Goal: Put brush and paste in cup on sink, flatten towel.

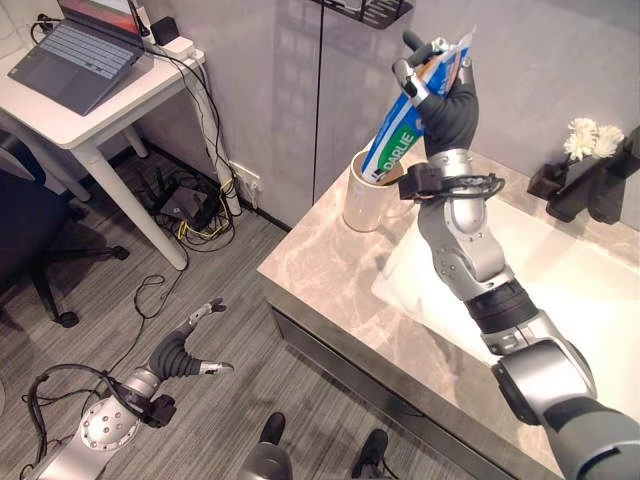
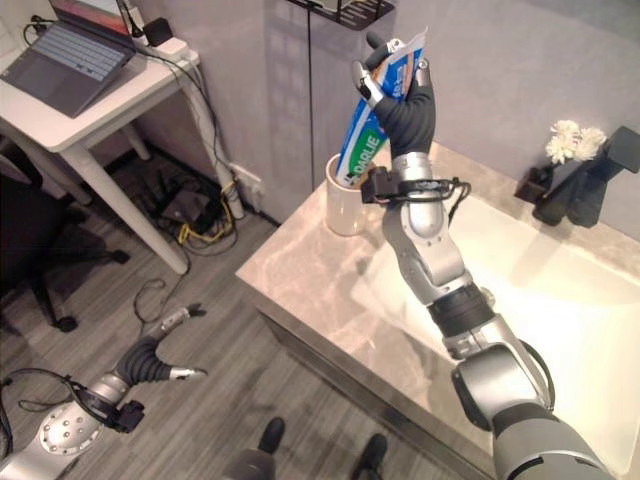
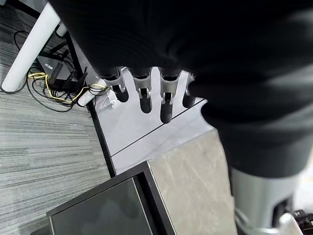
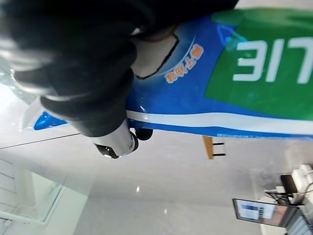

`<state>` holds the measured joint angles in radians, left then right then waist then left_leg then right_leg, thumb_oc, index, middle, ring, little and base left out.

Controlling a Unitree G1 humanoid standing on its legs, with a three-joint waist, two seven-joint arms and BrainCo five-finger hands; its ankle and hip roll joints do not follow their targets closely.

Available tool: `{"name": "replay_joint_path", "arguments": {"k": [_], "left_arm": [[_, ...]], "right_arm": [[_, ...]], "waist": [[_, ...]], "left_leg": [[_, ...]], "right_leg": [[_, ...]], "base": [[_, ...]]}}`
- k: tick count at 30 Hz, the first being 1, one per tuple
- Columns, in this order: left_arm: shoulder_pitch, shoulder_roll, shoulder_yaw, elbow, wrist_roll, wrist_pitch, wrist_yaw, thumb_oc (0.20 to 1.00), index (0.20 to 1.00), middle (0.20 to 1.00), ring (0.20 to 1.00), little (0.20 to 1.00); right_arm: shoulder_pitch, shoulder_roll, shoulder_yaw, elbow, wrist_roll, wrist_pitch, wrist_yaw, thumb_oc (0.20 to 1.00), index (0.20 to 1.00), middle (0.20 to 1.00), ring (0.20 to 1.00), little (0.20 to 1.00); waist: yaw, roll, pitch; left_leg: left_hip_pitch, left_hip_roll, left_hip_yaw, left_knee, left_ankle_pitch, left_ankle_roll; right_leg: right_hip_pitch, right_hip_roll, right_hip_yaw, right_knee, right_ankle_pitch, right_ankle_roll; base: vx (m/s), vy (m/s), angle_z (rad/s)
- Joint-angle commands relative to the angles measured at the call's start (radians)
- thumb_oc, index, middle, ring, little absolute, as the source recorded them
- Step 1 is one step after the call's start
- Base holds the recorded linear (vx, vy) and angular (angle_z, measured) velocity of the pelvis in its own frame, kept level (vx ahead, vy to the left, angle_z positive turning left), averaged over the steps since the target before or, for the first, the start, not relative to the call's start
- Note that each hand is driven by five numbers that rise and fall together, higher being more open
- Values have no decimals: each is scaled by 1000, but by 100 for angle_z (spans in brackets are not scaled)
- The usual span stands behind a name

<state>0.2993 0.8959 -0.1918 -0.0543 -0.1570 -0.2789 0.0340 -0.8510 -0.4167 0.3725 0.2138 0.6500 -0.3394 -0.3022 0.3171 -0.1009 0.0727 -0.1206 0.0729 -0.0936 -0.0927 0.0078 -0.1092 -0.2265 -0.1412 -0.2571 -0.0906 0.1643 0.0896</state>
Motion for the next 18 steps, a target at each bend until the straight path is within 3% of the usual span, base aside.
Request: {"name": "replay_joint_path", "arguments": {"k": [1, 14, 15, 18], "left_arm": [[-9, 28, 7, -12, -22, -24, 3, 1000, 1000, 1000, 1000, 1000], [3, 8, 22, -14, -19, -24, 5, 1000, 1000, 1000, 1000, 1000], [4, 6, 25, -13, -22, -26, 8, 1000, 1000, 1000, 1000, 1000], [4, 6, 27, -11, -16, -26, 11, 1000, 1000, 1000, 1000, 1000]], "right_arm": [[-65, -58, -52, -37, -36, -34, 26, 200, 200, 200, 200, 200], [-47, -68, -8, -62, -73, -15, 56, 200, 200, 200, 200, 200], [-53, -64, 1, -48, -80, -9, 56, 1000, 1000, 1000, 1000, 1000], [-61, -60, 4, -50, -85, -7, 55, 1000, 1000, 1000, 1000, 1000]], "waist": [[19, -36, -14], [20, -41, -6], [22, -43, -4], [22, -43, -3]], "left_leg": [[-85, -58, -51, 5, 58, 56], [-90, -57, -53, 5, 57, 57], [-91, -56, -53, 5, 58, 57], [-91, -54, -50, 5, 57, 58]], "right_leg": [[118, -79, 24, 3, -55, 85], [114, -75, 24, 3, -59, 85], [110, -75, 25, 3, -57, 85], [108, -76, 27, 3, -55, 85]], "base": [[0, 0, 0], [0, 0, 0], [0, 0, 0], [0, 0, 0]]}}
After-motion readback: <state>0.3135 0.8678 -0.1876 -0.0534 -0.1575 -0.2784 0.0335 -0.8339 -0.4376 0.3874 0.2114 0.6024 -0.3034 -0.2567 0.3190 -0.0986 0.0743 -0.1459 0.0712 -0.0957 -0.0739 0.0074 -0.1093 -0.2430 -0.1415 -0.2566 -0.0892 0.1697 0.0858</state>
